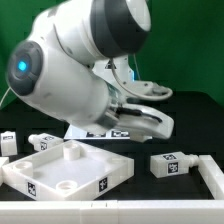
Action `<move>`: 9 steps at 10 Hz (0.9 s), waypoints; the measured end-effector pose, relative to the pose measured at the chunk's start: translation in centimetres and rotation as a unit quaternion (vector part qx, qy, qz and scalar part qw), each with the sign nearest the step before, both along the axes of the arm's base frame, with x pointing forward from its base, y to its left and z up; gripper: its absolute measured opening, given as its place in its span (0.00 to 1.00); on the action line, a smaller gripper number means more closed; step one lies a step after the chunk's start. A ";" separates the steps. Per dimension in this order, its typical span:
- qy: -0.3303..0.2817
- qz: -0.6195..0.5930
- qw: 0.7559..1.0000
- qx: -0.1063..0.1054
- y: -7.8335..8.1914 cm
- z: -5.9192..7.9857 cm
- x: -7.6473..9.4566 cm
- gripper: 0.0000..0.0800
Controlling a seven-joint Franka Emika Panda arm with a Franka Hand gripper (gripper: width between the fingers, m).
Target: Assemble one leg
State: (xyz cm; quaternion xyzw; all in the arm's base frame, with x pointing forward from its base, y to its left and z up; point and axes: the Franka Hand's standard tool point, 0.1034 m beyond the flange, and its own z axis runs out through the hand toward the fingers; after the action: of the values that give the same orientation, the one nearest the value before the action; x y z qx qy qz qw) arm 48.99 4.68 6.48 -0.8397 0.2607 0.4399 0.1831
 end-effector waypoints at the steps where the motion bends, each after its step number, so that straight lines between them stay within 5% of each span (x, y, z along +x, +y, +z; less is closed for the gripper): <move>1: -0.013 0.002 1.000 0.001 -0.2 1.1 1.2 0.35; 3: -0.035 -0.001 0.999 -0.009 0.0 1.0 2.2 0.35; 7: -0.163 -0.024 0.983 -0.085 0.5 1.1 3.7 0.35; 9: -0.219 -0.004 0.970 -0.109 -0.5 3.2 5.4 0.35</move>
Offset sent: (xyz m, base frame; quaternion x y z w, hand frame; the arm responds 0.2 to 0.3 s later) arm 0.0000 0.0000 0.0000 0.0000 0.1938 0.0000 0.9810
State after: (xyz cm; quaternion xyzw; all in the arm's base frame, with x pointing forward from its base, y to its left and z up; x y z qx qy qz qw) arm 54.35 4.18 9.68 -0.9292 0.2644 0.2137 0.1449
